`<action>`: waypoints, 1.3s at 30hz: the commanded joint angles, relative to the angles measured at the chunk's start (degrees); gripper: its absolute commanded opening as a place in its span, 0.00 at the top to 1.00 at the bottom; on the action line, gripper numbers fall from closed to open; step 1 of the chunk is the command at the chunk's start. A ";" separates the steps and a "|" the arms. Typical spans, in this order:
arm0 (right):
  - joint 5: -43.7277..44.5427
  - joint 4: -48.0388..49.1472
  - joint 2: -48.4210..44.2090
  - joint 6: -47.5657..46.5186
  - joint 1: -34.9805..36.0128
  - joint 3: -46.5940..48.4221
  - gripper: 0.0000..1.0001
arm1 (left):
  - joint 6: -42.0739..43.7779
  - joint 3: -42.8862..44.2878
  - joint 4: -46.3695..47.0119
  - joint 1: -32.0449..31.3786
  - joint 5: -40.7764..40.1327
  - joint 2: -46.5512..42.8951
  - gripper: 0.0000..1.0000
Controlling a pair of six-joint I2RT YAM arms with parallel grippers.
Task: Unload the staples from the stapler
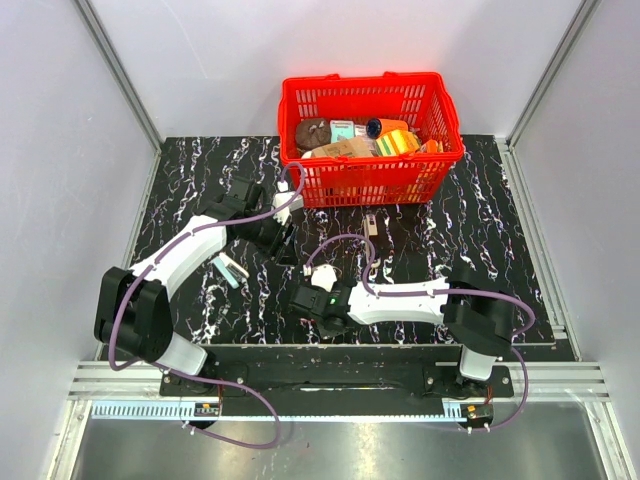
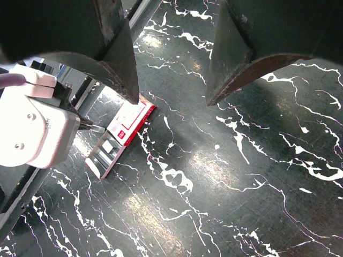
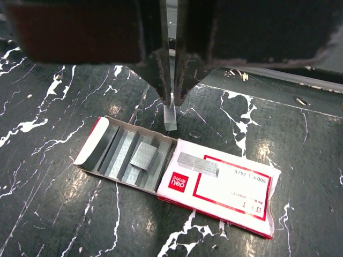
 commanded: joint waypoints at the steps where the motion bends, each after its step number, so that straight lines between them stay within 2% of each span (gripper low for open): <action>1: 2.62 -0.86 -1.23 0.27 0.09 1.65 0.82 | 1.26 1.44 0.07 0.54 1.39 -2.04 0.43; 4: 3.32 -1.12 -2.02 0.27 0.09 1.57 0.63 | 1.35 1.27 0.07 0.54 1.48 -2.22 0.43; 7: 3.67 -1.21 -1.41 0.18 0.09 1.83 0.59 | 1.53 1.09 0.07 0.63 1.74 -2.39 0.43; 13: 3.58 -1.21 -0.09 -0.35 0.09 2.71 0.61 | 1.70 0.74 0.07 0.89 1.65 -2.48 0.43; 21: 2.97 -1.21 2.19 -1.05 0.09 3.85 0.72 | 1.79 0.83 0.07 1.15 1.92 -2.31 0.43; 27: 3.14 -1.74 2.81 -0.96 0.09 3.85 0.73 | 1.88 0.91 0.07 1.24 2.00 -2.66 0.43; 39: 5.87 -1.21 -2.73 0.71 0.09 1.04 0.74 | 1.70 0.83 0.07 1.33 2.36 -2.40 0.43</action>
